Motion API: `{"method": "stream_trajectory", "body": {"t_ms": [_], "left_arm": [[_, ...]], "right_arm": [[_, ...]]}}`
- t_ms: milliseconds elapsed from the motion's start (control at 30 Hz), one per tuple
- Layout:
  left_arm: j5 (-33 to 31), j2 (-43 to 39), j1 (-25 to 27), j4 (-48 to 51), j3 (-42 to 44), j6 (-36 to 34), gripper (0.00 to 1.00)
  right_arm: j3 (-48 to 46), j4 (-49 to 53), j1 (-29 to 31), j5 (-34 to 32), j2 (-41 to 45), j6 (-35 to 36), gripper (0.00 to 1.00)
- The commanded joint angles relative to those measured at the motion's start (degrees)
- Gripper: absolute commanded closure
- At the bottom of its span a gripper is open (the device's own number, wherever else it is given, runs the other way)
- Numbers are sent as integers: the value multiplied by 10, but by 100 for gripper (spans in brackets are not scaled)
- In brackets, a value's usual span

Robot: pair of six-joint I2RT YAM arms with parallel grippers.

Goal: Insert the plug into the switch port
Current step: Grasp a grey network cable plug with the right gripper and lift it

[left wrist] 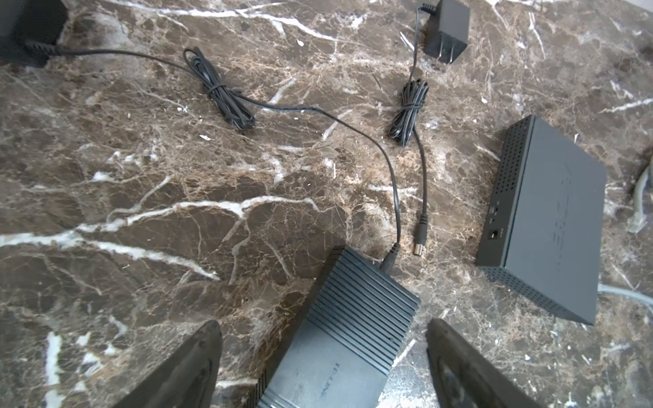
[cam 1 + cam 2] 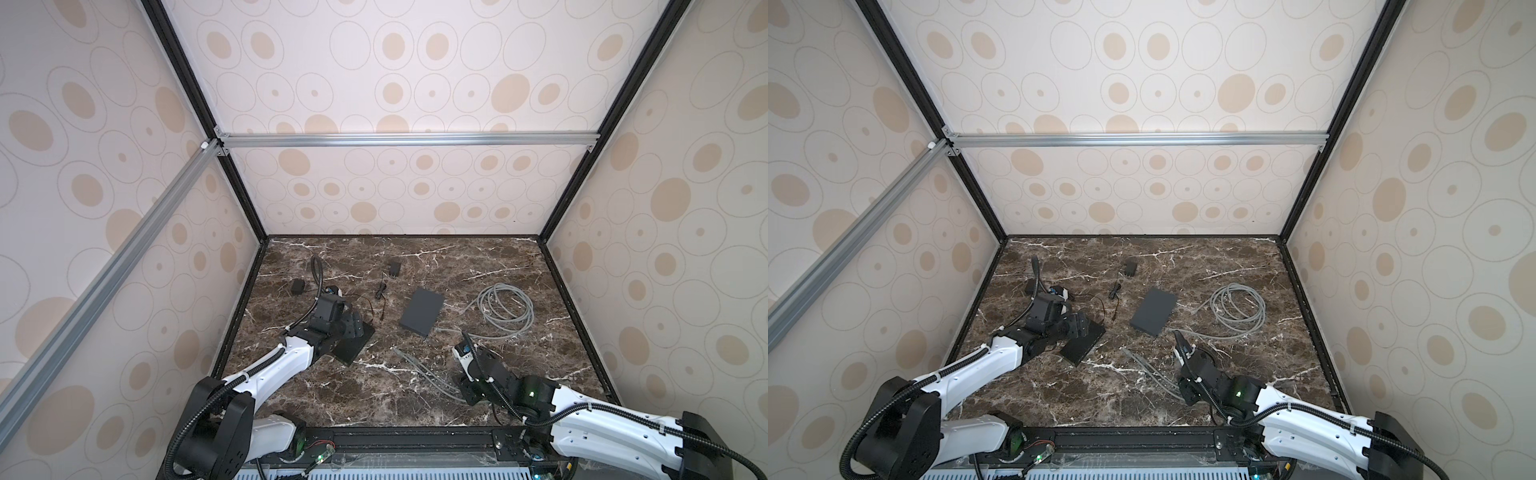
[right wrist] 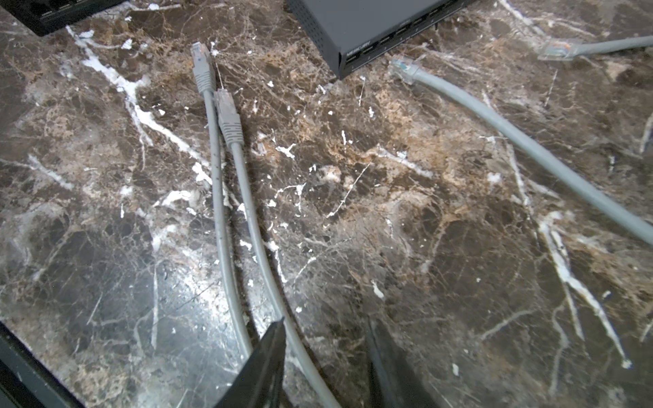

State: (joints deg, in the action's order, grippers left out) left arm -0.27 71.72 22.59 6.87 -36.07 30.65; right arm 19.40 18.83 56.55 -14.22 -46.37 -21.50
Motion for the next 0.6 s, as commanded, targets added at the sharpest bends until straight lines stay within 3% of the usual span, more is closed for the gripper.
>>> {"method": "stream_trajectory", "body": {"t_ms": [0,267,433,567], "left_arm": [[10,-4,-2,3,-13,-4,7],[37,14,-3,-55,44,25,8],[28,35,-2,-63,51,4,18],[21,46,-3,-72,48,-4,28]], "right_arm": [[7,11,0,-21,20,-17,60],[-2,-10,1,17,25,9,64],[30,-49,2,102,-60,68,65],[78,-101,1,131,-156,108,65]]}}
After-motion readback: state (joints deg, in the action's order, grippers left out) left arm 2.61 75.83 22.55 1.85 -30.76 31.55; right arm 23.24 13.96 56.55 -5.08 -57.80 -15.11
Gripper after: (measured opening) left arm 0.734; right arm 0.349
